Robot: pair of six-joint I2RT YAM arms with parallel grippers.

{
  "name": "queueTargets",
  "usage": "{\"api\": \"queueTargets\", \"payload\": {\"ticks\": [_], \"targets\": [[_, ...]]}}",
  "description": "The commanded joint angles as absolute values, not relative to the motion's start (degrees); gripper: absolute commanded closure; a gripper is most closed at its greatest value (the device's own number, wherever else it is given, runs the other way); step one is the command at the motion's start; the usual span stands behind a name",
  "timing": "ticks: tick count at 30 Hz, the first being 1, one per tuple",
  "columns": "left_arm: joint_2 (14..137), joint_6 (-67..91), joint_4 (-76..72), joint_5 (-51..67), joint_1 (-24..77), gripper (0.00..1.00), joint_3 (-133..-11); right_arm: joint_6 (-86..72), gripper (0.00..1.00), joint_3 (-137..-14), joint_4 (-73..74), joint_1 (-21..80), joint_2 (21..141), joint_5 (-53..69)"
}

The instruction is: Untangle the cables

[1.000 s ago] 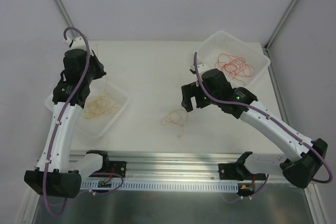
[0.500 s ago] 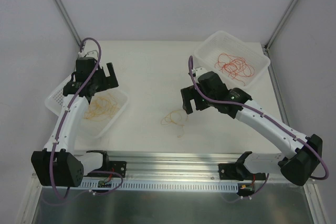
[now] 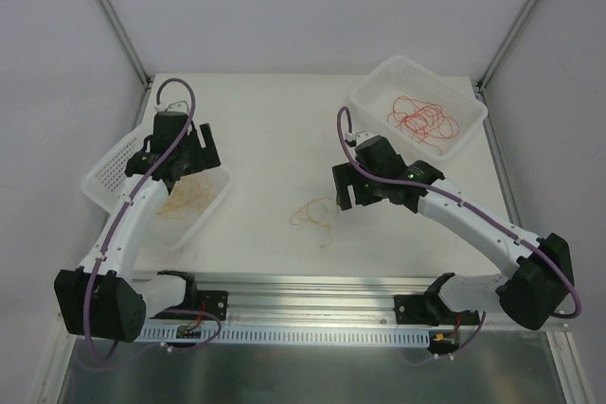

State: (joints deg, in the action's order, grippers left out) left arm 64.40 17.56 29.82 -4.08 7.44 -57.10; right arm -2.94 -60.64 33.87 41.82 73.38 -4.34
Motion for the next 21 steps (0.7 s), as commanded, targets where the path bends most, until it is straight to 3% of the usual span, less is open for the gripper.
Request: {"api": "queueTargets", "payload": {"ticks": [1, 14, 21], "targets": [[68.5, 18.7, 29.2, -10.5, 6.0, 0.22, -63.0, -4.3, 0.14, -60.4, 32.7, 41.7, 72.7, -3.0], [96.2, -9.1, 29.6, -20.7, 6.0, 0.30, -84.5, -4.3, 0.14, -57.7, 33.5, 41.7, 68.9, -3.1], [104.8, -13.2, 29.8, -19.3, 6.0, 0.36, -91.0, -3.3, 0.14, -58.3, 35.8, 41.7, 68.3, -3.2]]}}
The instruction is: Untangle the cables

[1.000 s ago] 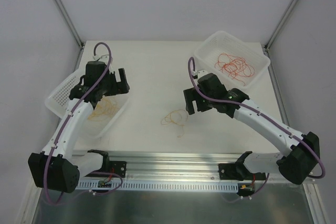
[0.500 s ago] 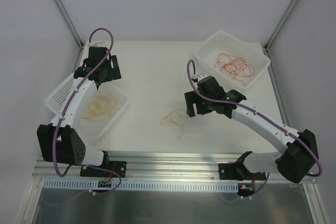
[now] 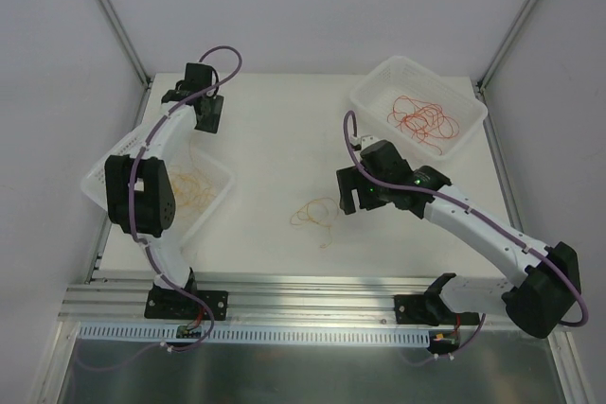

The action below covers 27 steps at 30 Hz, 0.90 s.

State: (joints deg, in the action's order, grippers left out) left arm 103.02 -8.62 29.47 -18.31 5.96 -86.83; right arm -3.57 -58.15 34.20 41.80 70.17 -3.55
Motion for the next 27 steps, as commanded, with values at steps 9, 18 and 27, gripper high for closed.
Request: {"api": "queueTargets", "payload": {"ticks": [9, 18, 27], "targets": [[111.3, -13.0, 31.4, -19.3, 6.0, 0.56, -92.5, -2.0, 0.11, -59.4, 37.4, 41.7, 68.7, -4.8], [113.1, -13.5, 32.3, -21.5, 6.0, 0.81, -93.7, -1.4, 0.09, -60.1, 37.4, 41.7, 69.3, -5.7], [106.8, -10.8, 33.3, -24.3, 6.0, 1.00, -94.5, -0.7, 0.06, -60.4, 36.7, 41.7, 69.0, -5.8]]}}
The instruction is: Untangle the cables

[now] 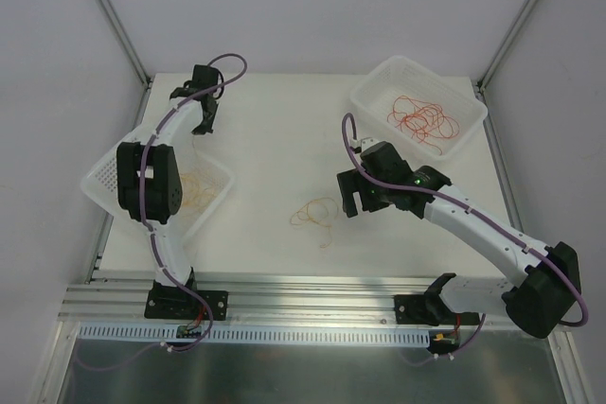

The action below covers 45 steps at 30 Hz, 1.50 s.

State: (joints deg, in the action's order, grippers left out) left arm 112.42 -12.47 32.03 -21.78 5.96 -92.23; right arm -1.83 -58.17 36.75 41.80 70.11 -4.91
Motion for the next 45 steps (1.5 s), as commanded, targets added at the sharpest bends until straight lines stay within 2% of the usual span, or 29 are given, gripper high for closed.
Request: {"api": "queueTargets", "payload": {"ticks": [1, 5, 8, 14, 21, 24, 25, 26, 28, 31, 34, 35, 38, 42, 45], "targets": [[105.7, -9.9, 33.5, -25.0, 6.0, 1.00, -94.4, -0.5, 0.06, -60.5, 36.9, 41.7, 69.1, -5.8], [99.6, -6.9, 34.3, -31.8, 5.5, 1.00, -91.5, -0.3, 0.06, -61.4, 36.6, 41.7, 69.3, -5.5], [95.1, -1.4, 34.8, -31.6, 4.0, 1.00, -87.6, 1.6, 0.06, -61.7, 36.0, 41.7, 69.4, -5.2], [88.9, 12.6, 34.9, -24.4, -5.3, 1.00, -76.1, 1.1, 0.03, -61.4, 35.8, 41.7, 69.8, -5.9], [90.5, 19.8, 32.8, -13.1, -14.3, 0.99, -69.6, 0.3, 0.01, -59.7, 34.5, 41.6, 68.3, -5.9], [91.6, 20.3, 32.6, -11.9, -15.4, 0.86, -70.0, 0.3, 0.01, -59.4, 34.5, 41.6, 68.0, -5.5], [91.8, 20.3, 32.5, -12.0, -15.6, 0.72, -70.2, 0.3, 0.00, -59.3, 34.5, 41.6, 67.9, -5.4], [91.9, 20.3, 32.3, -12.5, -16.0, 0.66, -70.4, -1.1, 0.00, -59.2, 34.5, 41.6, 67.9, -5.4], [92.5, 20.0, 32.3, -12.7, -16.6, 0.56, -70.9, -1.3, 0.00, -58.8, 34.5, 41.6, 67.3, -5.6], [92.0, 19.7, 32.4, -11.8, -17.8, 0.48, -71.2, -1.6, 0.00, -58.4, 34.8, 41.6, 67.1, -5.8], [90.9, 18.9, 32.4, -11.8, -17.9, 0.36, -71.0, -1.8, 0.00, -58.2, 34.8, 41.7, 67.0, -6.2], [90.4, 18.7, 32.4, -11.8, -17.9, 0.27, -70.9, -1.8, 0.00, -58.2, 34.8, 41.6, 67.0, -6.4], [88.2, 18.6, 32.4, -11.3, -17.9, 0.20, -70.1, -1.8, 0.00, -58.5, 34.8, 41.7, 67.1, -6.3], [83.4, 17.6, 32.5, -7.8, -17.9, 0.02, -69.3, -1.8, 0.00, -59.1, 34.9, 41.6, 67.6, -6.9], [79.4, 17.0, 32.4, -3.1, -16.8, 0.01, -68.9, -2.2, 0.00, -59.3, 34.7, 41.6, 68.4, -7.5]]}}
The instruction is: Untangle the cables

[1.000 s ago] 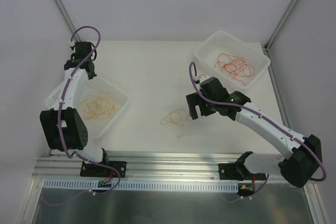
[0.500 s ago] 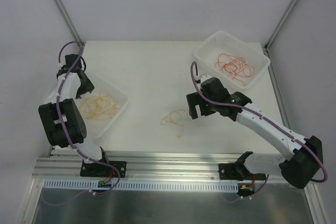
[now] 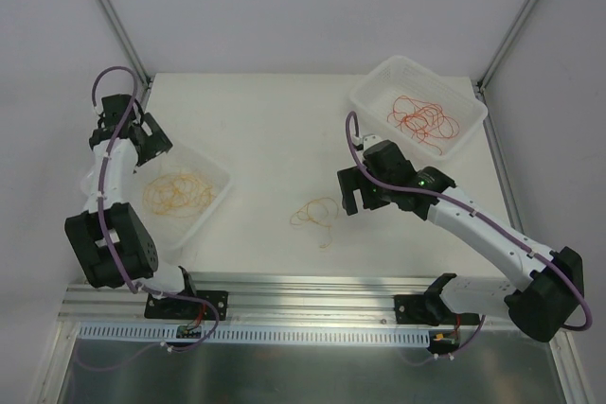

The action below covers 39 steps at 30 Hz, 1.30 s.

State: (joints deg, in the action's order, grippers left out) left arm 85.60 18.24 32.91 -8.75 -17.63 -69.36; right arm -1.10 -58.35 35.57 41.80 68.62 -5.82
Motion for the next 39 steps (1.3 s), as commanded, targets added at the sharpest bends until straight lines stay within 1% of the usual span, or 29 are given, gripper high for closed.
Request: {"api": "queueTargets", "payload": {"ticks": [1, 4, 5, 7, 8, 11, 12, 14, 15, 17, 18, 19, 20, 23, 25, 28, 32, 35, 39], "targets": [[78.5, 16.3, 32.4, -2.7, -15.8, 0.01, -68.6, -2.5, 0.00, -59.4, 34.8, 41.6, 68.6, -7.6], [74.7, 13.7, 32.5, -1.9, -9.4, 0.01, -67.9, -3.5, 0.02, -59.6, 34.6, 41.1, 69.7, -7.6], [73.7, 13.0, 32.3, -1.3, -4.9, 0.01, -67.8, -4.0, 0.02, -59.5, 34.7, 41.0, 70.0, -7.6], [70.8, 12.5, 32.4, -0.1, -0.5, 0.01, -66.8, -4.4, 0.03, -59.2, 34.4, 40.5, 70.1, -7.8], [69.9, 12.4, 32.4, 3.4, 4.5, 0.02, -66.5, -4.8, 0.03, -58.9, 34.3, 40.3, 70.1, -8.0], [67.2, 12.2, 32.3, 5.8, 12.1, 0.04, -65.3, -5.6, 0.04, -58.1, 34.0, 39.3, 70.2, -7.6], [66.6, 12.7, 32.1, 6.6, 17.3, 0.04, -64.5, -6.3, 0.05, -57.4, 33.8, 38.8, 70.1, -7.1], [66.8, 13.1, 31.8, 7.5, 22.2, 0.06, -63.8, -6.9, 0.06, -56.5, 33.1, 38.4, 70.0, -5.5], [67.7, 13.8, 31.5, 7.6, 27.5, 0.07, -63.1, -7.6, 0.07, -56.1, 32.9, 38.1, 70.0, -4.9], [69.2, 14.8, 30.6, 7.3, 32.3, 0.09, -62.4, -8.5, 0.09, -54.8, 32.0, 38.1, 70.6, -2.6], [71.4, 16.0, 29.4, 6.8, 36.2, 0.11, -61.7, -9.0, 0.10, -54.5, 31.7, 37.9, 70.8, -1.9], [72.8, 16.5, 28.8, 6.9, 38.0, 0.12, -61.4, -10.1, 0.10, -53.5, 30.9, 38.0, 70.9, -0.5], [74.3, 17.0, 28.0, 7.0, 39.4, 0.13, -61.2, -10.6, 0.12, -53.1, 30.3, 38.0, 71.1, -0.4], [79.5, 18.2, 23.7, 7.5, 42.5, 0.28, -60.0, -12.0, 0.14, -51.5, 28.9, 37.9, 71.2, 2.7], [83.1, 17.3, 20.8, 7.6, 42.9, 0.32, -59.3, -12.3, 0.15, -51.1, 28.2, 38.0, 71.3, 3.9], [87.4, 15.1, 19.0, 5.7, 42.8, 0.36, -58.7, -12.6, 0.15, -50.2, 27.8, 38.0, 71.3, 5.0], [91.7, 13.1, 15.6, 6.1, 42.8, 0.39, -58.3, -13.0, 0.16, -49.4, 27.6, 38.0, 70.7, 5.5], [93.9, 10.2, 13.6, 5.7, 42.7, 0.46, -57.3, -13.2, 0.16, -49.0, 27.6, 38.0, 70.6, 6.4], [96.6, 5.6, 11.9, 6.9, 42.8, 0.47, -57.3, -13.4, 0.16, -48.6, 27.5, 38.0, 70.3, 7.0]]}}
